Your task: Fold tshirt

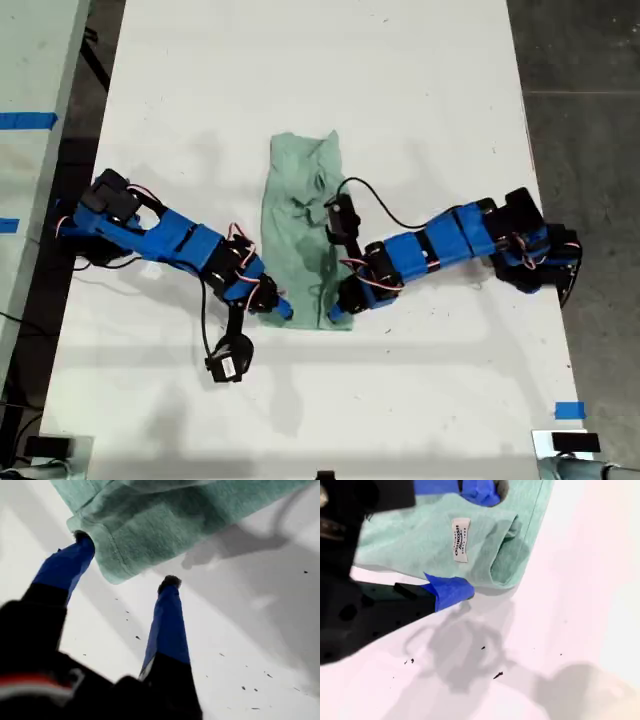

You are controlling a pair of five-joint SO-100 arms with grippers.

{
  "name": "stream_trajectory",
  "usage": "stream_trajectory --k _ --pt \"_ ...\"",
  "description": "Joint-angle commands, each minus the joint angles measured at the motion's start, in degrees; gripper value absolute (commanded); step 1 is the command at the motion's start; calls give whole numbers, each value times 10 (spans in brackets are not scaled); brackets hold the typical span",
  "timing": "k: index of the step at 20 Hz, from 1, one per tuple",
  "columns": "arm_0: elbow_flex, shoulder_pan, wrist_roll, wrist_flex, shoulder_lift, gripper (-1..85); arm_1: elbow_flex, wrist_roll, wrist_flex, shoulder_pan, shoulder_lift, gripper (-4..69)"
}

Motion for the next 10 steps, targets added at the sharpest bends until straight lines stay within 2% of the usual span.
stream_trajectory --k 1,4,10 --pt "-16 -20 6 -13 -2 269 -43 4 -26 -2 -3 301" --pt "-16 -36 18 -11 -17 273 -65 -10 -31 10 -24 299" --pt "-20 -20 34 -25 -56 209 -107 -21 -36 18 -90 281"
